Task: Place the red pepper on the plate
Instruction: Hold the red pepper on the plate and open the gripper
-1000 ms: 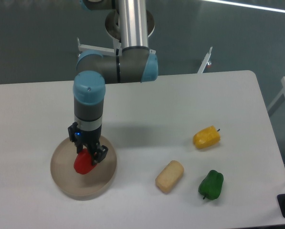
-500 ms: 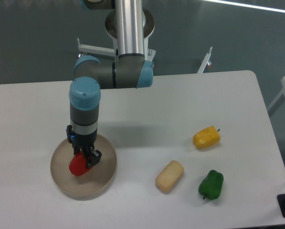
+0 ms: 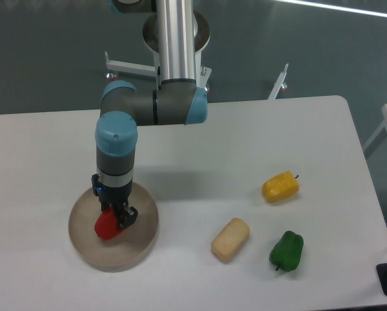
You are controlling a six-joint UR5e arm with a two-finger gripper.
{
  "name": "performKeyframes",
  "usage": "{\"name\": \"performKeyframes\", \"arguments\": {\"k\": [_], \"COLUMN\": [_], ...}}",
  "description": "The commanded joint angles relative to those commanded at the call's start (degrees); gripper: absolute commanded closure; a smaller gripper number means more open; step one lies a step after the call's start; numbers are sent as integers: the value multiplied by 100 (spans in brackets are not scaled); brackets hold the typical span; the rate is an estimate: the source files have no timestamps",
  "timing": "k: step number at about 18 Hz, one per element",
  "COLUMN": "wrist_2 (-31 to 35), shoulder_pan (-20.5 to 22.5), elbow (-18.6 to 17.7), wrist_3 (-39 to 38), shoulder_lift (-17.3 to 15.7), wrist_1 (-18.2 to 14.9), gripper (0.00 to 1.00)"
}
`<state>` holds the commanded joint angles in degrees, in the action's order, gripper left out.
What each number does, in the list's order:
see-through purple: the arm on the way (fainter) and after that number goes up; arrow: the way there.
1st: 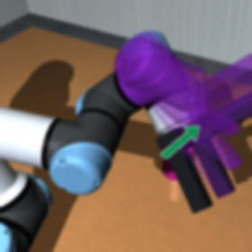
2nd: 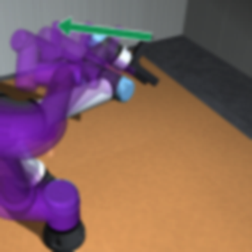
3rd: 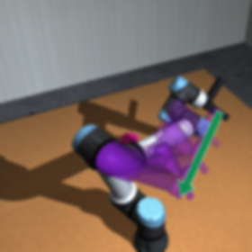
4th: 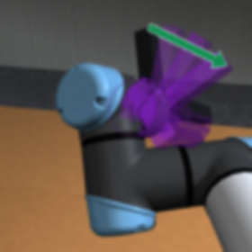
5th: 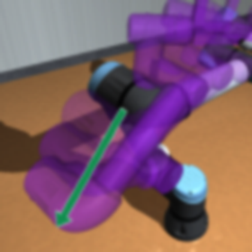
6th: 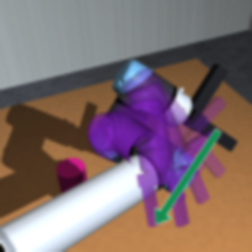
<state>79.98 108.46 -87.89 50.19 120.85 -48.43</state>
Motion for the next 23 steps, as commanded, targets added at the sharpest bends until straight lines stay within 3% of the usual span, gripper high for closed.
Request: {"name": "performKeyframes", "arguments": {"k": [12,16,23], "wrist_2": [18,26,26], "shoulder_pan": [0,0,0], "elbow": [0,-9,-9], "wrist_3": [-9,0,0], "shoulder_lift": [9,9,17], "wrist_1": [0,-9,-9], "gripper": [53,42,40]}}
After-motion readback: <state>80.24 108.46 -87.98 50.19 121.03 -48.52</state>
